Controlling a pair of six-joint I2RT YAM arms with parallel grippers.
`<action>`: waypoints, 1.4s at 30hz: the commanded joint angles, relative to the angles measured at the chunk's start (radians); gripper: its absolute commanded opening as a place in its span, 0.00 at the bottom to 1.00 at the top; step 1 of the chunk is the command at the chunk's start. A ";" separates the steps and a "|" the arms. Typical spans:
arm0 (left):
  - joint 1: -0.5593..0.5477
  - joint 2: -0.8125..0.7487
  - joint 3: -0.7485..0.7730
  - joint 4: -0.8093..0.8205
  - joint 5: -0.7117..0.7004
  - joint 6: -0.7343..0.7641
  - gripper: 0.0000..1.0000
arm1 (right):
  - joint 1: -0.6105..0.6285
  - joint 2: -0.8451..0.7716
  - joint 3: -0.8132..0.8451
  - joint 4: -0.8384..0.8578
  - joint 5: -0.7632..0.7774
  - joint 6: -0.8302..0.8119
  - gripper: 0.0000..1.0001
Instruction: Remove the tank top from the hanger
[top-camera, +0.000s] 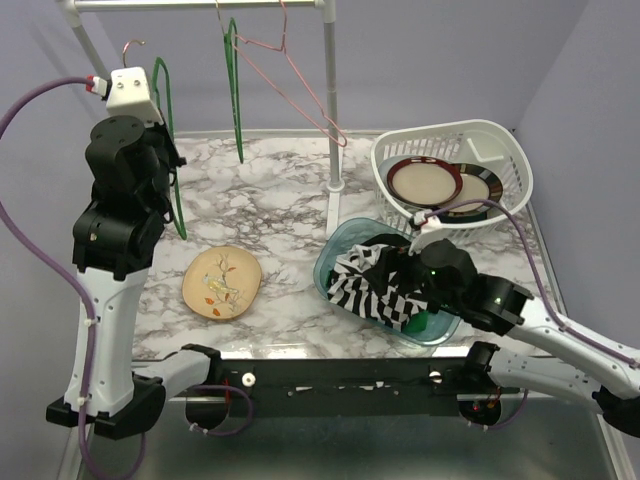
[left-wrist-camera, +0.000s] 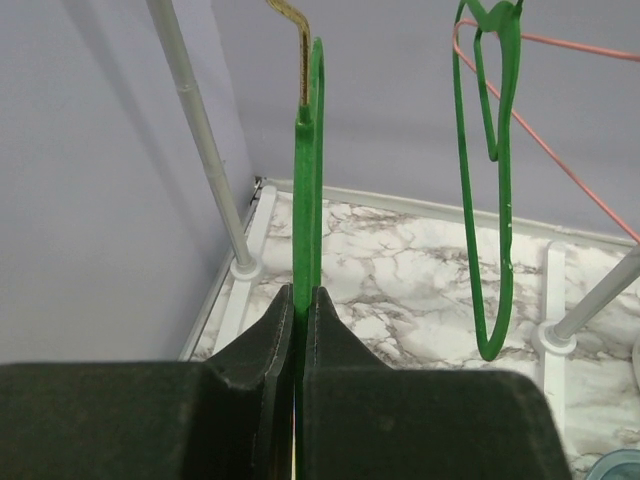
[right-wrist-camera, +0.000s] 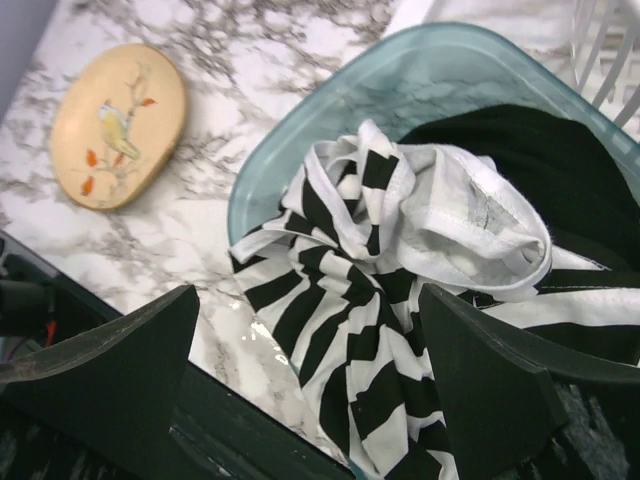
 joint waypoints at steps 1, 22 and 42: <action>0.044 0.114 0.106 -0.108 0.070 0.036 0.00 | -0.001 -0.108 0.015 -0.024 -0.075 -0.016 1.00; 0.227 0.516 0.509 -0.055 0.273 0.060 0.00 | -0.002 -0.369 -0.013 0.027 -0.127 -0.084 1.00; 0.258 0.690 0.609 0.034 0.190 0.051 0.01 | -0.002 -0.380 0.041 -0.029 -0.101 -0.075 1.00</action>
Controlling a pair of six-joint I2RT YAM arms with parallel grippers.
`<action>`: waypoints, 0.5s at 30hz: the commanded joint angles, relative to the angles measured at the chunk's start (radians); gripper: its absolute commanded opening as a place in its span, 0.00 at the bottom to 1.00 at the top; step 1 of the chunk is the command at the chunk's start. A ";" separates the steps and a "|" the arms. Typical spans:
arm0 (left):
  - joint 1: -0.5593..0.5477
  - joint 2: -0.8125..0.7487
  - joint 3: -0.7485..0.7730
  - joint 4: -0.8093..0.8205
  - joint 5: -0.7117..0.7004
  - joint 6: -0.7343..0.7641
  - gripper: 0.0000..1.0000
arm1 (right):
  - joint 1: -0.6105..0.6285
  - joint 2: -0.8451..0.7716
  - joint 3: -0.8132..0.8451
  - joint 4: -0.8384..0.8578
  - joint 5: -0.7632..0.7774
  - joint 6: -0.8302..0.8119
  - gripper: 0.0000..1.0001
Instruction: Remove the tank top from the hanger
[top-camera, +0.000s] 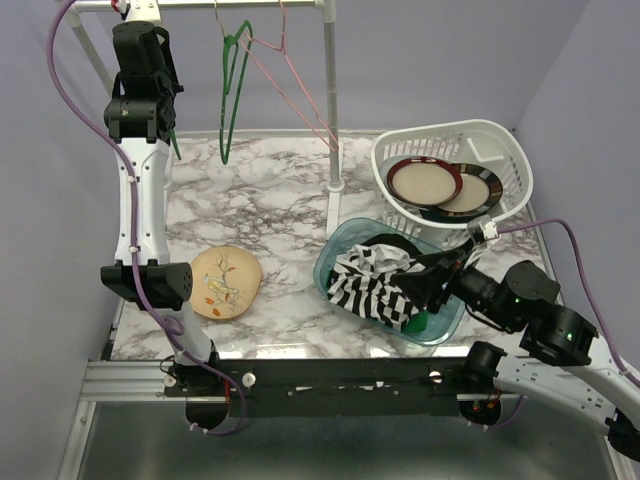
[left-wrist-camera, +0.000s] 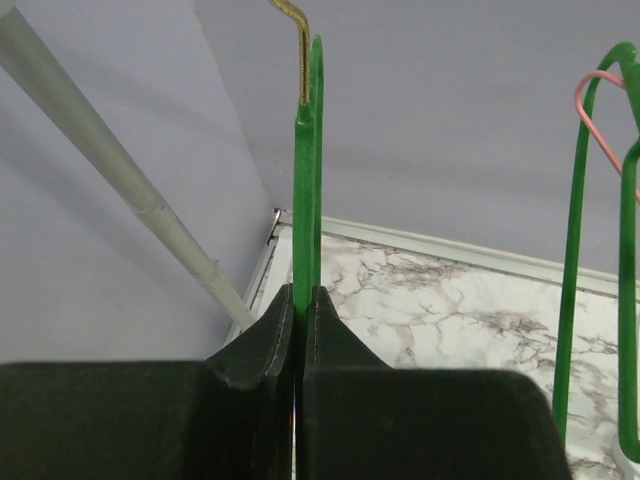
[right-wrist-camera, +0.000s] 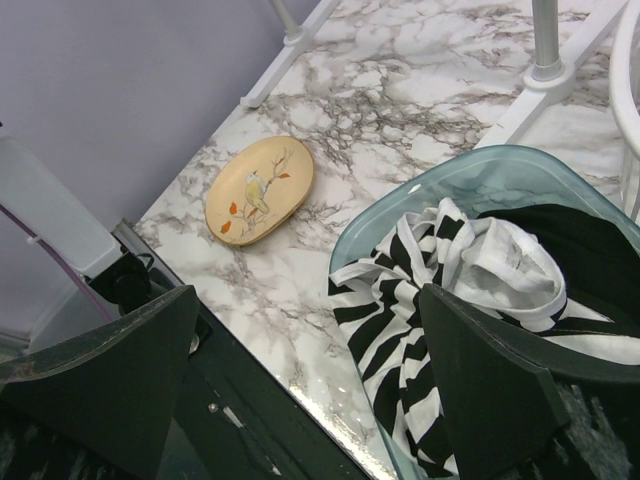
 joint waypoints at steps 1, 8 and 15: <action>0.000 -0.001 0.013 0.039 0.005 -0.012 0.03 | -0.001 -0.005 0.026 -0.032 0.021 0.001 1.00; 0.000 -0.050 -0.029 0.011 0.014 -0.070 0.53 | -0.001 0.015 0.051 -0.043 0.010 0.011 1.00; -0.002 -0.241 -0.177 0.024 0.089 -0.136 0.86 | -0.002 -0.007 0.054 -0.024 -0.019 0.012 1.00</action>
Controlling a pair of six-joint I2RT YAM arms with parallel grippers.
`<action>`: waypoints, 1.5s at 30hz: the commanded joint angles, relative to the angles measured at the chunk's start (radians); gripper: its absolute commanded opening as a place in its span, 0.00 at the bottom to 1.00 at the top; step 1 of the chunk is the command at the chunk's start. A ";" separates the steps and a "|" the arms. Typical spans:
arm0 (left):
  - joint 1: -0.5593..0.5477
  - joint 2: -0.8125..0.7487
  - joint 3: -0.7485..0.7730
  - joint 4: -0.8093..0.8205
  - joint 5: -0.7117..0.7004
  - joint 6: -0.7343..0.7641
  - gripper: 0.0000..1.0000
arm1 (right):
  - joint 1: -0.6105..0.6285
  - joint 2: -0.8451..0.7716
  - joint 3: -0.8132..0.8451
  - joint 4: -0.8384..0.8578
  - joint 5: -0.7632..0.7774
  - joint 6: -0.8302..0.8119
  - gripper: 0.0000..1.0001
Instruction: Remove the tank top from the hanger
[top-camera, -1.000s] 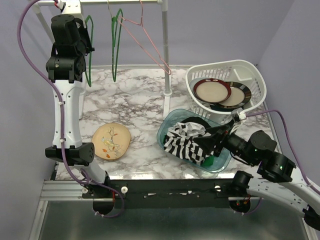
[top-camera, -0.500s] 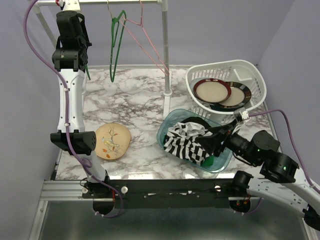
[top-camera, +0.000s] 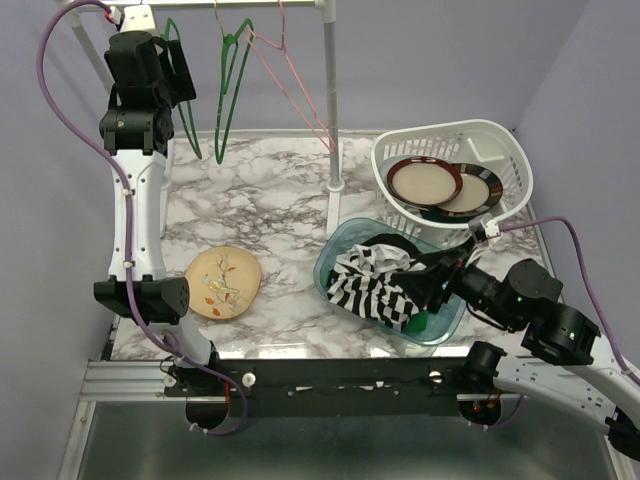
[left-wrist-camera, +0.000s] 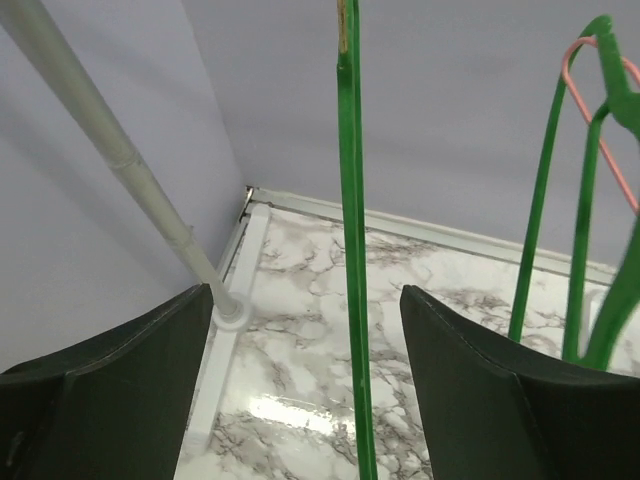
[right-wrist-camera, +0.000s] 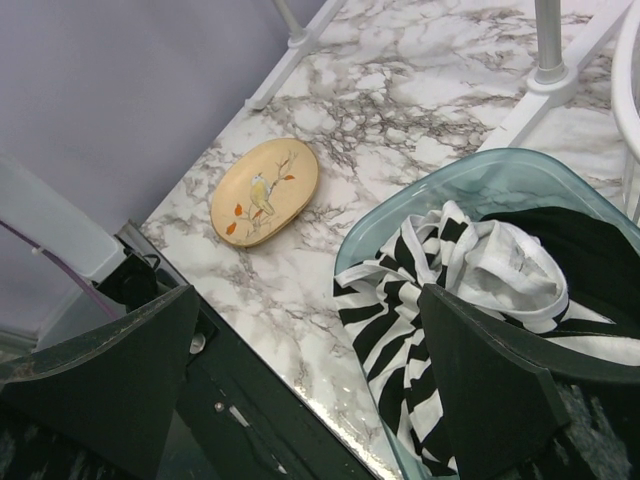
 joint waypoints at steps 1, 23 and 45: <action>0.000 -0.182 -0.081 0.024 0.063 -0.066 0.88 | -0.001 -0.020 0.026 -0.008 0.000 0.014 1.00; -0.187 -0.784 -0.895 0.321 0.609 -0.319 0.99 | -0.002 0.133 0.184 -0.024 0.200 0.009 1.00; -0.224 -1.034 -1.210 0.501 0.858 -0.428 0.99 | -0.001 0.247 0.230 0.044 0.212 0.077 1.00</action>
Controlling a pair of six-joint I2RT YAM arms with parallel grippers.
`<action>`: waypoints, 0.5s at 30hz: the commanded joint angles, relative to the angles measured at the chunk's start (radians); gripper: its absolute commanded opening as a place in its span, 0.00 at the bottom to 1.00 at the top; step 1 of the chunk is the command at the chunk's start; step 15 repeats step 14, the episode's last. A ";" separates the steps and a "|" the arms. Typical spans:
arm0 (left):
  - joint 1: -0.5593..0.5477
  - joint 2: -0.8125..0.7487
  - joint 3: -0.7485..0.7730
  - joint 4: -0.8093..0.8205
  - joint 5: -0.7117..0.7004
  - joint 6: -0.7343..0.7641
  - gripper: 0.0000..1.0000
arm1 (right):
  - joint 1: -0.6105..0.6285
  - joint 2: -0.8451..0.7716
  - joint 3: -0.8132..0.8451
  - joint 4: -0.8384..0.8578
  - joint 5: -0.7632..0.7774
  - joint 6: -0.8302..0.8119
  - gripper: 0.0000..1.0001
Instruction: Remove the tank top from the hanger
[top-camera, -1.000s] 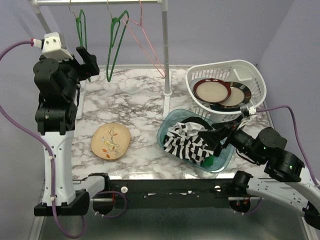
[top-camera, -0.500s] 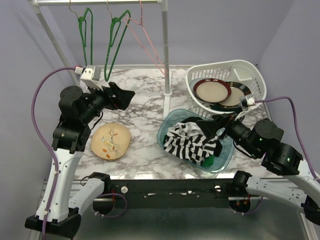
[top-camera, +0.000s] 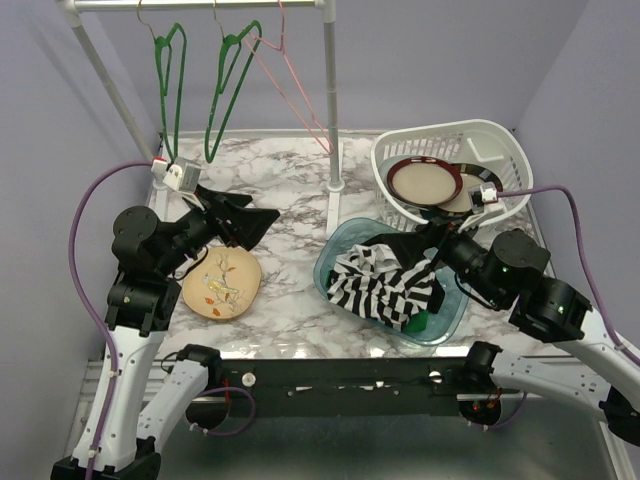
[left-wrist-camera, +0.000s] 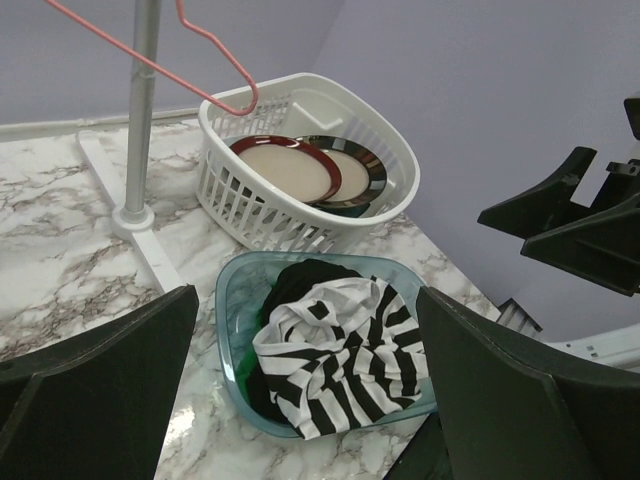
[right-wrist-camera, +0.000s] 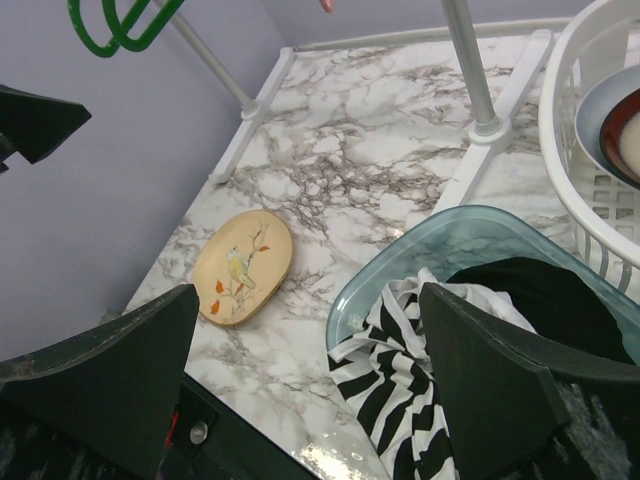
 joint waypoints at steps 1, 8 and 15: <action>-0.005 -0.023 -0.018 0.039 0.024 -0.013 0.99 | -0.002 0.013 0.026 0.021 0.017 0.030 1.00; -0.012 -0.027 -0.021 0.031 0.011 -0.005 0.99 | -0.001 0.002 0.026 0.029 -0.001 0.037 1.00; -0.015 -0.021 -0.016 0.028 0.011 -0.004 0.99 | -0.002 0.013 0.035 0.021 -0.012 0.045 1.00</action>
